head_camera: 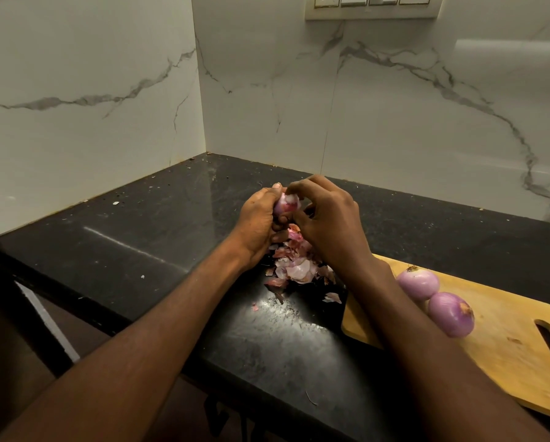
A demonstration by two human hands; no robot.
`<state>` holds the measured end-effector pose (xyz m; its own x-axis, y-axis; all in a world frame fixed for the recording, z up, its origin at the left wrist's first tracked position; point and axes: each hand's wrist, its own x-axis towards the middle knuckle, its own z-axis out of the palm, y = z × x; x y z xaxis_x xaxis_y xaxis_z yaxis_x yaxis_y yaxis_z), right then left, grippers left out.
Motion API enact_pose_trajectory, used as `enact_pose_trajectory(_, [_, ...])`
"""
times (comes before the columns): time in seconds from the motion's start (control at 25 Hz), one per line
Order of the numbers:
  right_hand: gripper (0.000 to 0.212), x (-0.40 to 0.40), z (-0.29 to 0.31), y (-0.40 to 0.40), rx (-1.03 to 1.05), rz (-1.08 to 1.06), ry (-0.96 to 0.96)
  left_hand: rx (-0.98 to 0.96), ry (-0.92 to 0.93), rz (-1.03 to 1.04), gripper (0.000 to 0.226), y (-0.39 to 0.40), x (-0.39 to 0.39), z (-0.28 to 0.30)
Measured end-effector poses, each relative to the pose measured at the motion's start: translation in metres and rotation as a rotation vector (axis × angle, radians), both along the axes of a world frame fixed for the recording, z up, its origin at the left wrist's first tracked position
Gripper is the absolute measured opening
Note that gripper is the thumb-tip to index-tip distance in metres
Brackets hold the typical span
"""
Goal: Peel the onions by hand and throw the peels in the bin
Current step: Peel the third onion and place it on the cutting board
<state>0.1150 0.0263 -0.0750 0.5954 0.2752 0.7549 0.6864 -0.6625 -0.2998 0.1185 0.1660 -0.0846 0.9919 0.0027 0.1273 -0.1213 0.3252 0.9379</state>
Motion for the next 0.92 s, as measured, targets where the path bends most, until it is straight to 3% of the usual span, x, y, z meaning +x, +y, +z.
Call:
enact_pose_trajectory(0.24, [0.02,-0.004,0.001,0.011,0.002,-0.038,-0.051,0.012,0.016,0.017,0.026,0.0,0.003,-0.002])
enact_pose_trajectory(0.56, [0.006,-0.006,0.001,0.016,-0.092,-0.092,0.062,0.074,-0.013,0.013,0.03,-0.004,-0.002,0.0])
enact_pose_trajectory(0.76, [0.018,-0.006,-0.001,0.017,-0.004,-0.045,-0.01,-0.108,0.025,0.01,0.032,0.001,-0.002,0.003])
enact_pose_trajectory(0.92, [0.026,-0.005,0.001,0.01,0.037,-0.003,-0.031,-0.073,0.039,0.047,0.027,0.002,-0.002,0.003])
